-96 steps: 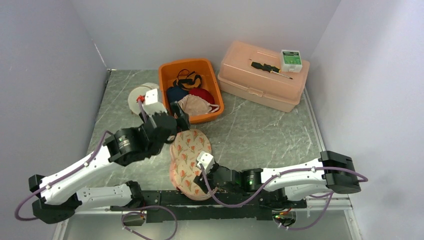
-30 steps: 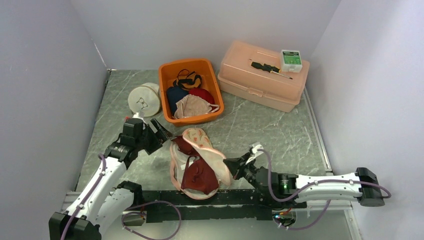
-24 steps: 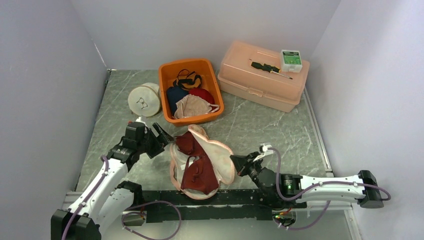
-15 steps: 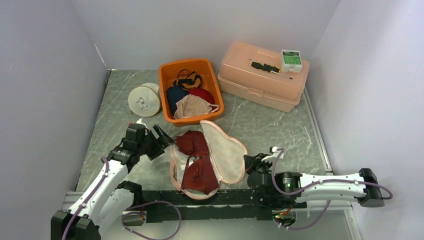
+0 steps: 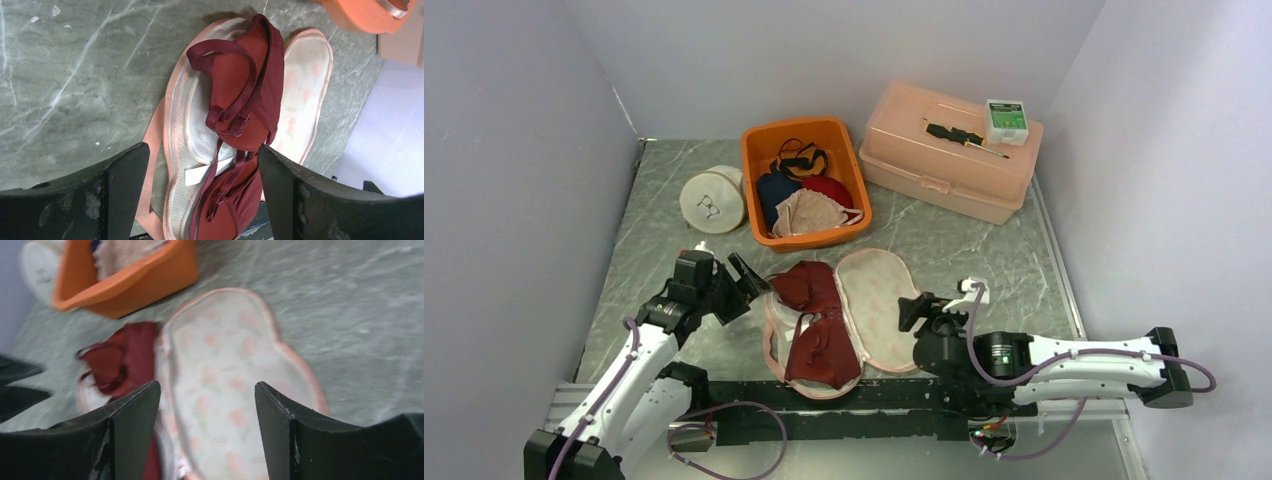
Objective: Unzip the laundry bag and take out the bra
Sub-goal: Open the laundry bag at the center of the board, then pick up the bra from the laundry bag.
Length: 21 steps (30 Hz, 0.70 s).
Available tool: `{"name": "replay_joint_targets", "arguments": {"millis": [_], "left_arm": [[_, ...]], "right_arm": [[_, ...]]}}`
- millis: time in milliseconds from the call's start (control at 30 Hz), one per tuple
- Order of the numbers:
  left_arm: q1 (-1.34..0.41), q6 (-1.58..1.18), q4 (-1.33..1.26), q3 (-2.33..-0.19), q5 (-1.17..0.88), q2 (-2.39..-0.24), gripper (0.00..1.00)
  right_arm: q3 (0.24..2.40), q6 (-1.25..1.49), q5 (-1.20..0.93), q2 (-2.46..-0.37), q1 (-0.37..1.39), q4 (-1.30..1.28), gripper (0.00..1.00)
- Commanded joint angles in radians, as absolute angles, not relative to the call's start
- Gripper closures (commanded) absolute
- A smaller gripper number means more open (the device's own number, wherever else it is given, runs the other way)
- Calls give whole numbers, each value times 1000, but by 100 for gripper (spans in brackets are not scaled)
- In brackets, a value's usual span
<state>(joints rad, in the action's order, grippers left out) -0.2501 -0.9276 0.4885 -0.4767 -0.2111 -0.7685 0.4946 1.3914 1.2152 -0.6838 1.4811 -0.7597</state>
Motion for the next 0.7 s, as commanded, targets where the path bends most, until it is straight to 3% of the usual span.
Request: {"name": "replay_joint_targets", "arguments": {"millis": [0, 67, 167, 333, 500, 667], "left_arm": [[-255, -899, 509, -507, -199, -751, 16], [-256, -892, 494, -498, -217, -750, 16], [-274, -900, 445, -465, -263, -743, 19], [-371, -925, 416, -426, -237, -752, 20], [-466, -976, 363, -377, -173, -803, 20], [-486, -1010, 305, -348, -164, -833, 22]], "right_arm": [[461, 496, 932, -599, 1483, -38, 28], [473, 440, 734, -641, 1417, 46, 31], [517, 492, 317, -800, 1175, 77, 34], [435, 572, -19, -1005, 981, 308, 34], [357, 671, -186, -1157, 878, 527, 34], [324, 719, -219, -1263, 827, 613, 33]]}}
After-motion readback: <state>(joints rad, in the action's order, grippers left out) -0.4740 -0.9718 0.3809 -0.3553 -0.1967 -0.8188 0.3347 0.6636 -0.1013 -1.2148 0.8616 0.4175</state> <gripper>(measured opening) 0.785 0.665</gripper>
